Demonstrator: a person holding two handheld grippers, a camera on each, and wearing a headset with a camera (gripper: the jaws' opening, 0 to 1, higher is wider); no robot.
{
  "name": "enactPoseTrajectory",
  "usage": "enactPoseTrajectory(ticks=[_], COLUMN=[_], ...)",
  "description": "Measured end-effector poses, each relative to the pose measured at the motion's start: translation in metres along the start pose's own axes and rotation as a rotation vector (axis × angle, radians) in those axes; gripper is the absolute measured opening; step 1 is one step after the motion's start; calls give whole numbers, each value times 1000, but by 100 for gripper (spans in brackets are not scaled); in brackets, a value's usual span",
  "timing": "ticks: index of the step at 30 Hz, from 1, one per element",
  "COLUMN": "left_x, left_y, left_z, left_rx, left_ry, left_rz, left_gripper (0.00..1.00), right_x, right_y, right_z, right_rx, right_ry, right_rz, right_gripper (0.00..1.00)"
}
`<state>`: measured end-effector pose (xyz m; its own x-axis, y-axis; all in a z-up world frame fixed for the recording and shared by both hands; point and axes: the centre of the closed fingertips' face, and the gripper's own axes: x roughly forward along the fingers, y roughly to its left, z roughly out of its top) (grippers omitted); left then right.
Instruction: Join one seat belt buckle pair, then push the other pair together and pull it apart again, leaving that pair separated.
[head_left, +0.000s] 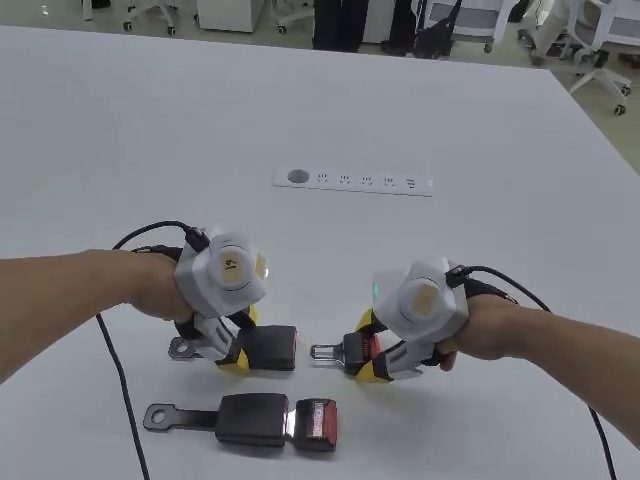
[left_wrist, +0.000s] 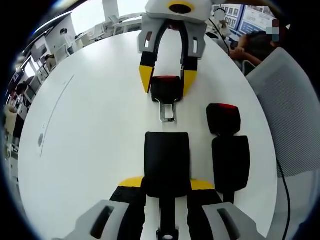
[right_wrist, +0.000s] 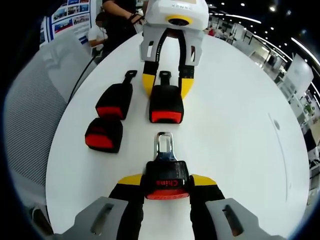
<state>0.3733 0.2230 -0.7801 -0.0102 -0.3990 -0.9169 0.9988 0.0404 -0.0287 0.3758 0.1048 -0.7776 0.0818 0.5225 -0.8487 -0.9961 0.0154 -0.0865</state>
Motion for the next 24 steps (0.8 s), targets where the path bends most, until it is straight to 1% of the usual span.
enactPoseTrajectory(ticks=[5,8,14,16,24], left_x=[0,1,1,1,1], left_y=[-1,0,0,0,0], left_z=[1,0,0,0,0], left_rx=[1,3,4,4,4], left_ry=[-1,-1,0,-1,-5], left_rz=[-1,-1,-2,-2,-2], left_gripper=[32,32,32,32,32], right_x=[-3,-4,-9,-10,-14], right_y=[-1,-3,0,-2,-1], right_z=[-6,-12,-18,-20,-28], right_rx=[8,7,15,18,24], right_ry=[2,5,12,14,21], right_rz=[-5,-2,3,5,11], right_gripper=[32,32,32,32,32])
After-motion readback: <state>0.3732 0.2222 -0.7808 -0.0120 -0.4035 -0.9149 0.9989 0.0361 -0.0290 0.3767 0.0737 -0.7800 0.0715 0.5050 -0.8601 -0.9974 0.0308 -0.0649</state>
